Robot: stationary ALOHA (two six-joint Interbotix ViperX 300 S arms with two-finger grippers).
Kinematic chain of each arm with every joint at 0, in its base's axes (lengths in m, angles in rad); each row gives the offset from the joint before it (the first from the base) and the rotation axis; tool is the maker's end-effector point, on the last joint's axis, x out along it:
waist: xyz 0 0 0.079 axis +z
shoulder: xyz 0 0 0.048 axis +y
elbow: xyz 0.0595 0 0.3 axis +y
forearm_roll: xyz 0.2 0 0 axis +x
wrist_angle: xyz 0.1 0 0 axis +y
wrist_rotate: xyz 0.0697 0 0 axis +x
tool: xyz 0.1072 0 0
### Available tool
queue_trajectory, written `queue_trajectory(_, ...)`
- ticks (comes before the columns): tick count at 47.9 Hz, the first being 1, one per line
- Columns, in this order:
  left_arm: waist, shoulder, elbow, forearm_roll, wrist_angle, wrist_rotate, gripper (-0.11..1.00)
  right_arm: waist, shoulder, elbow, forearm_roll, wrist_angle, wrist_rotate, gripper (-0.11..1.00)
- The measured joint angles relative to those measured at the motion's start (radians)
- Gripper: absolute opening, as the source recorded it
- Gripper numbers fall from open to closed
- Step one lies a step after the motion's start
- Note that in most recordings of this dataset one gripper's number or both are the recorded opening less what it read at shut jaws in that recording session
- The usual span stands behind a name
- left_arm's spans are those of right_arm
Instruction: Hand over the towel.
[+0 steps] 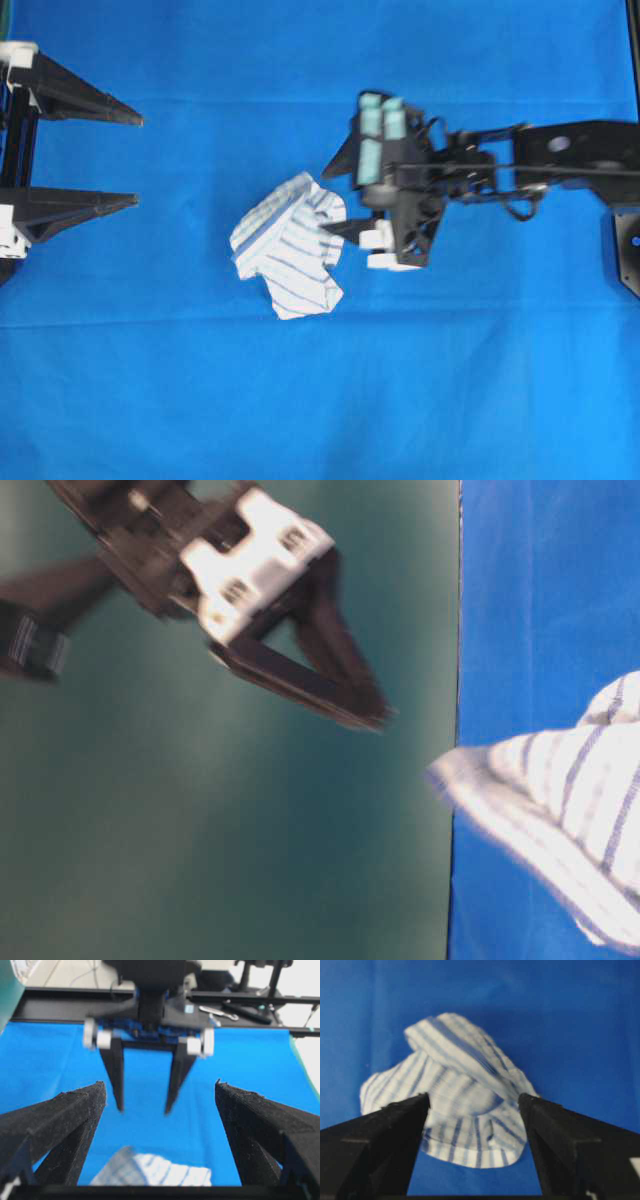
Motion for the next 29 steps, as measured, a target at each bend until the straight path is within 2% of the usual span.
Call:
queue_trajectory(9,0.0,-0.002,0.0,0.0,0.0,0.002,0.9,0.002,-0.152,0.077,-0.003,-0.035,0.0,0.71)
queue_trajectory(22,0.002,-0.002,0.0,-0.002,0.0,0.002,0.9,0.002,-0.382,0.233,-0.005,-0.236,0.0,0.71)
queue_trajectory(29,0.0,0.0,0.002,0.0,0.0,0.002,0.9,-0.006,-0.426,0.281,-0.003,-0.308,0.0,0.71)
